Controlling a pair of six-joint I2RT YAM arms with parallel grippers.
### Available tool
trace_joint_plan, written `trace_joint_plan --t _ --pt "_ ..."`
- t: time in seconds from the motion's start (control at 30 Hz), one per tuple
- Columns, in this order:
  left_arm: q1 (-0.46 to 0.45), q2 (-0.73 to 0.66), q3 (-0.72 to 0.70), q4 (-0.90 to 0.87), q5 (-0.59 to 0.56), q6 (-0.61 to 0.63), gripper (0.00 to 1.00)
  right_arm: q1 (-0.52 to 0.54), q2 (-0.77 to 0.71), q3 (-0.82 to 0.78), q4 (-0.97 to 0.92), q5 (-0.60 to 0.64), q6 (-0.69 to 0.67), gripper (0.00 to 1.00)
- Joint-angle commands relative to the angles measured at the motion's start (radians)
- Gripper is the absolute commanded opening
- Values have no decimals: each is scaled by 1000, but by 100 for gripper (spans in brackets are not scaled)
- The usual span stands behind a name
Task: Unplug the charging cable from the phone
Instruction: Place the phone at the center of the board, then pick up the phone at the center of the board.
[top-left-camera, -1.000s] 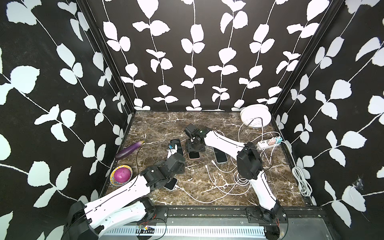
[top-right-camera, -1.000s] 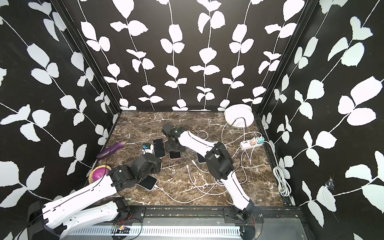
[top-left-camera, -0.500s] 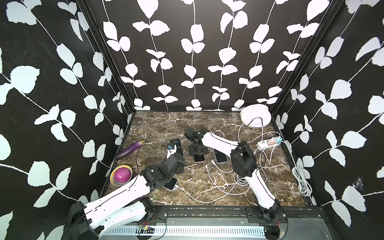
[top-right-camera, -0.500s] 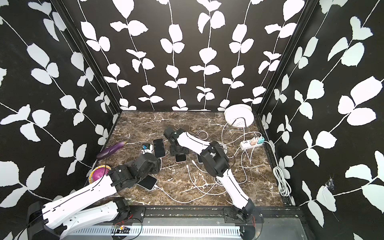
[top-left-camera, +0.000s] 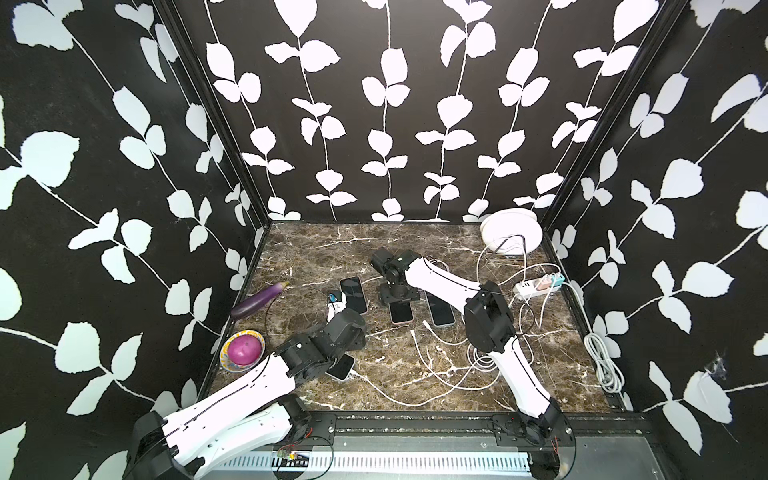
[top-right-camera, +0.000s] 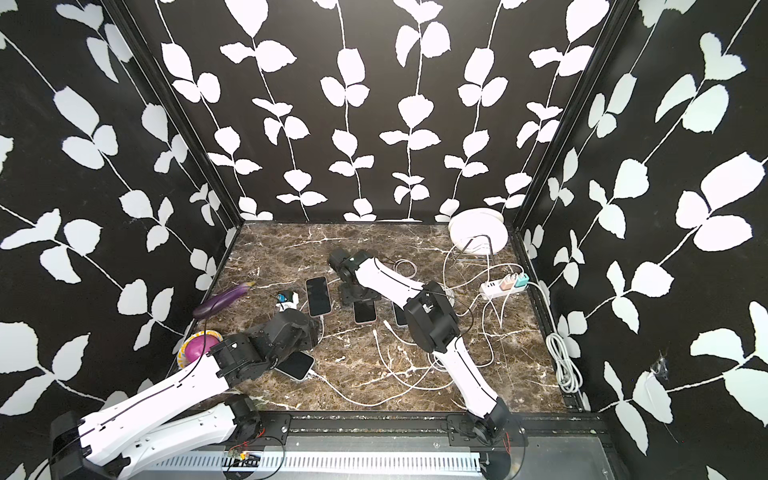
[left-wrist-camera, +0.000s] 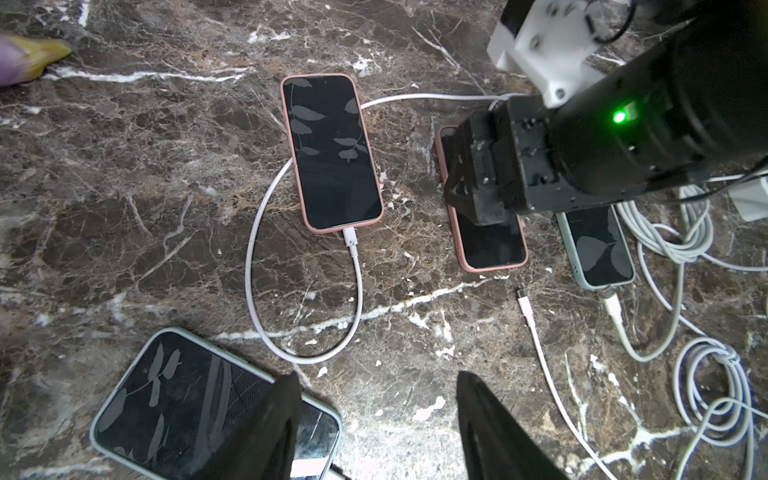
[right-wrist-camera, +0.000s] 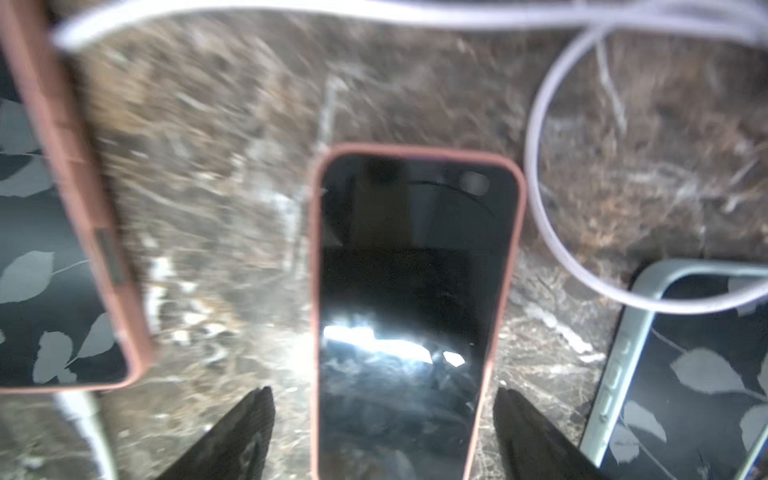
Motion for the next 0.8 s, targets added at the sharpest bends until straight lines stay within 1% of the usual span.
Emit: trace_joint_plan --t 0.0,0.1,0.17,0.3,0.47,0.63,0.77 --pt "18 -11 -22 -23 19 -24 63 33 -31 65 -19 -15 -49 87" --pt "66 -1 -25 -35 67 -41 62 51 57 213 -67 -48 -82 87" --pt "98 -2 -33 -36 100 -49 60 63 128 324 -96 -74 -98 91" --pt "119 -47 -40 -55 95 -52 60 81 227 472 -94 -98 -128 96" --pt "134 -92 -52 -106 73 -47 64 87 260 482 -51 -101 -133 98" --pt "139 -152 -109 -52 97 -55 66 102 272 466 -24 -91 -163 99" --pt "140 -172 -126 -44 82 -57 68 111 261 434 0 -77 -163 99"
